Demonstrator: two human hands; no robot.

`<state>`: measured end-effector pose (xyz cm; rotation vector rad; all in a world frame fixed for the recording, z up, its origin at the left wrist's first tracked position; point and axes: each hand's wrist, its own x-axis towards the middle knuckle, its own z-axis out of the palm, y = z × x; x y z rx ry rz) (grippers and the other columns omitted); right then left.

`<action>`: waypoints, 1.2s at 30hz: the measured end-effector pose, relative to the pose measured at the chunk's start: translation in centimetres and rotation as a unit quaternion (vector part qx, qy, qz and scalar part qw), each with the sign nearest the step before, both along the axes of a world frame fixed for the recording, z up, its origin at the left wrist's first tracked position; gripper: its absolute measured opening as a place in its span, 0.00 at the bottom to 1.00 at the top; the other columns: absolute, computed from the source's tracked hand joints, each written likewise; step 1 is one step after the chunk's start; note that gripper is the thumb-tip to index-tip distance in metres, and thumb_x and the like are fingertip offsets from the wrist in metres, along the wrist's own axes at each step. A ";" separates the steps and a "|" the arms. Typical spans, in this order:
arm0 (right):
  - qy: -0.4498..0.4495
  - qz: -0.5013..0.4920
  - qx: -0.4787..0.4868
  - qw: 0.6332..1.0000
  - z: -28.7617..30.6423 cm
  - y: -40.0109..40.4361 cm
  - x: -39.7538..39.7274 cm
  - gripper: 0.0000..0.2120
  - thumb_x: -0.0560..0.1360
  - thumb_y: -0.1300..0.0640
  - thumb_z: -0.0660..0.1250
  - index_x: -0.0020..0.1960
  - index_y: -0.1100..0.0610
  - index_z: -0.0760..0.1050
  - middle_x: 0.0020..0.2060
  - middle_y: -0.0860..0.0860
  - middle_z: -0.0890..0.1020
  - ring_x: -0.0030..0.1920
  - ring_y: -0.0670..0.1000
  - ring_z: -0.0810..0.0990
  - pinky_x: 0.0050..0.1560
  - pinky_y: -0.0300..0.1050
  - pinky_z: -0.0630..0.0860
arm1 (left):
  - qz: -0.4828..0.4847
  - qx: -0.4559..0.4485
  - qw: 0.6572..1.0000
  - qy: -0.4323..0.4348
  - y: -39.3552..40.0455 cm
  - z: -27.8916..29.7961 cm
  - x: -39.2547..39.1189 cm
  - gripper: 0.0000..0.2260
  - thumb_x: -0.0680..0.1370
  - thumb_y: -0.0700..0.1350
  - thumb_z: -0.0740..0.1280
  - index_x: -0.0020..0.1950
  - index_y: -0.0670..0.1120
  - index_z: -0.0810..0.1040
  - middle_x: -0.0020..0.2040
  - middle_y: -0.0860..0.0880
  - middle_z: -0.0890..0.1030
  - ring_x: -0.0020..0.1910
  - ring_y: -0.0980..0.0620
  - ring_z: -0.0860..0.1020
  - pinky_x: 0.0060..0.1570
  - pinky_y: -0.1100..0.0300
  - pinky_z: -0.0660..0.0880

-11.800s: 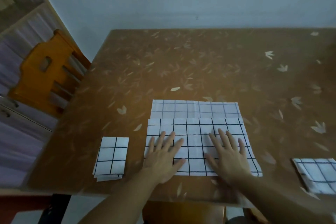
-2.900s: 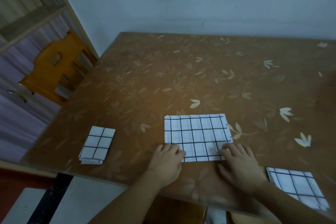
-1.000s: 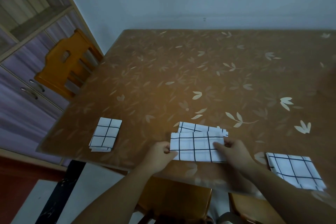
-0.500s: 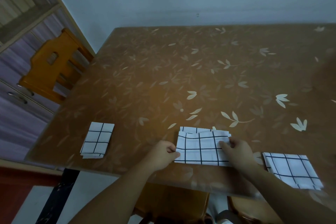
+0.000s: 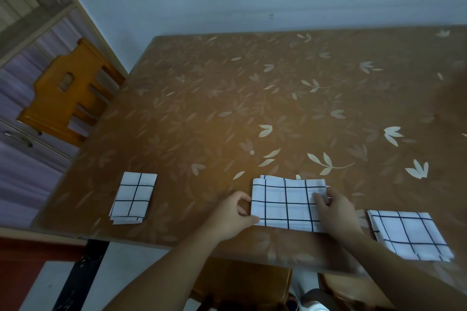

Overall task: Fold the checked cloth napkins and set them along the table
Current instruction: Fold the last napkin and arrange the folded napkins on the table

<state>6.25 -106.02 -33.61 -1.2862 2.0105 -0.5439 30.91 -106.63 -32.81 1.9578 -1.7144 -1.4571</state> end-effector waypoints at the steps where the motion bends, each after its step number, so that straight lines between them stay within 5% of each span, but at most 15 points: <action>1: 0.002 -0.002 0.000 1.000 0.0 0.0 0.0 0.12 0.80 0.55 0.60 0.38 0.56 0.68 0.33 0.50 0.75 0.36 0.48 0.72 0.36 0.46 0.65 | 0.000 -0.004 1.000 0.002 0.0 0.0 0.0 0.18 0.72 0.51 0.74 0.60 0.56 0.73 0.45 0.53 0.82 0.46 0.56 0.80 0.46 0.60 0.76; 6: 0.000 0.005 0.003 1.000 0.7 0.1 -0.4 0.12 0.79 0.57 0.59 0.37 0.54 0.67 0.33 0.50 0.74 0.34 0.47 0.72 0.31 0.41 0.63 | -0.008 -0.007 1.000 0.007 0.1 0.0 0.0 0.13 0.74 0.50 0.72 0.58 0.53 0.78 0.48 0.53 0.83 0.47 0.56 0.80 0.49 0.58 0.77; 12: 0.019 -0.004 0.023 1.000 1.2 0.2 -0.6 0.12 0.78 0.58 0.57 0.36 0.55 0.65 0.33 0.52 0.73 0.34 0.49 0.71 0.30 0.43 0.61 | 0.009 -0.045 0.999 -0.010 0.0 0.1 -0.9 0.13 0.76 0.49 0.71 0.60 0.54 0.75 0.46 0.53 0.81 0.45 0.57 0.79 0.39 0.66 0.71; 19: -0.011 0.009 0.039 0.999 0.8 -0.1 -0.7 0.10 0.80 0.55 0.54 0.47 0.58 0.71 0.38 0.52 0.77 0.40 0.52 0.75 0.42 0.47 0.69 | -0.038 -0.049 0.998 -0.013 0.1 0.0 -1.1 0.09 0.77 0.55 0.68 0.49 0.52 0.80 0.45 0.54 0.82 0.46 0.56 0.79 0.44 0.61 0.75; 26: -0.011 0.034 0.031 0.999 1.4 -0.1 -1.3 0.09 0.80 0.55 0.56 0.46 0.57 0.72 0.37 0.51 0.77 0.38 0.48 0.74 0.35 0.43 0.66 | 0.007 -0.050 0.998 0.024 -0.1 -0.2 -0.8 0.13 0.74 0.51 0.73 0.57 0.58 0.77 0.45 0.56 0.82 0.47 0.57 0.80 0.52 0.55 0.79; 33: 0.051 0.019 -0.008 0.998 1.5 0.3 -1.8 0.10 0.78 0.56 0.59 0.39 0.57 0.70 0.30 0.53 0.76 0.32 0.51 0.74 0.29 0.43 0.66 | 0.028 -0.066 0.997 0.005 0.0 0.1 -2.4 0.13 0.76 0.49 0.71 0.60 0.51 0.79 0.52 0.52 0.83 0.49 0.58 0.78 0.44 0.72 0.69; 36: 0.051 0.006 -0.001 0.999 1.2 0.3 -1.8 0.11 0.79 0.55 0.58 0.40 0.58 0.70 0.31 0.54 0.77 0.32 0.52 0.75 0.29 0.43 0.66 | 0.017 -0.054 0.998 0.028 0.0 0.1 -2.6 0.10 0.75 0.53 0.72 0.55 0.53 0.81 0.51 0.55 0.83 0.49 0.60 0.79 0.50 0.62 0.76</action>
